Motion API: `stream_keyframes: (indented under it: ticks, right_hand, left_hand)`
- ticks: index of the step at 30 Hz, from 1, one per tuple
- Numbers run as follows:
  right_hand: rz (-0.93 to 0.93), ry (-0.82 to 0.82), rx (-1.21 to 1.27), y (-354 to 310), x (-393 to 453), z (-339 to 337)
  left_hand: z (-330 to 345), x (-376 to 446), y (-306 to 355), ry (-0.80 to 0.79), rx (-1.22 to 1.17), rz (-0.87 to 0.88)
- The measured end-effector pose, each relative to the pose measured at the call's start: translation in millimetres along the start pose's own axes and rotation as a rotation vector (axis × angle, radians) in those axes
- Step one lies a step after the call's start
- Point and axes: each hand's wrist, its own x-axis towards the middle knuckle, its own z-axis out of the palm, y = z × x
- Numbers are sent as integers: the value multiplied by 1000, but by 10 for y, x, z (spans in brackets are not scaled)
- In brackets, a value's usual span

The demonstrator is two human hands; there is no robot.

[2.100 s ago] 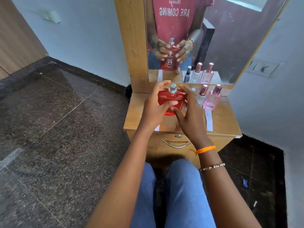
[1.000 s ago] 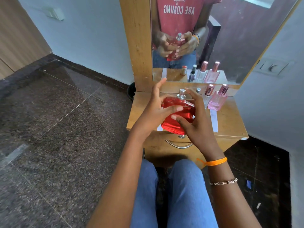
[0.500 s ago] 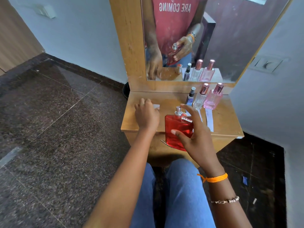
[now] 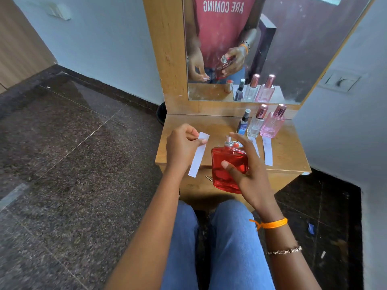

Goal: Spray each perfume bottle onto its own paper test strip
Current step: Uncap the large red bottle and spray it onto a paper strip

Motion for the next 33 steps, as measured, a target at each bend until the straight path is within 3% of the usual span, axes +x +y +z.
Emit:
stream_keyframes:
  ticks: [8,12,17,24,33]
  right_hand:
    - [114,-4,499,52,-83,41]
    - [159,-21,530,39,-110,89]
    - [93,36,302,-61,-147,90]
    - [-101,128,-336,-163,-180,49]
    - [-196,116,-690,-237,-157,21]
  left_hand:
    - [-176,-150,58,-113,-155,49]
    - [-225,-230,112,-135,-176,56]
    - [-292,-324,168,-150,-228,-14]
    - [-383,-405,264,-313,-414,-139]
    - [-316,-510,300,-314,-464,-130]
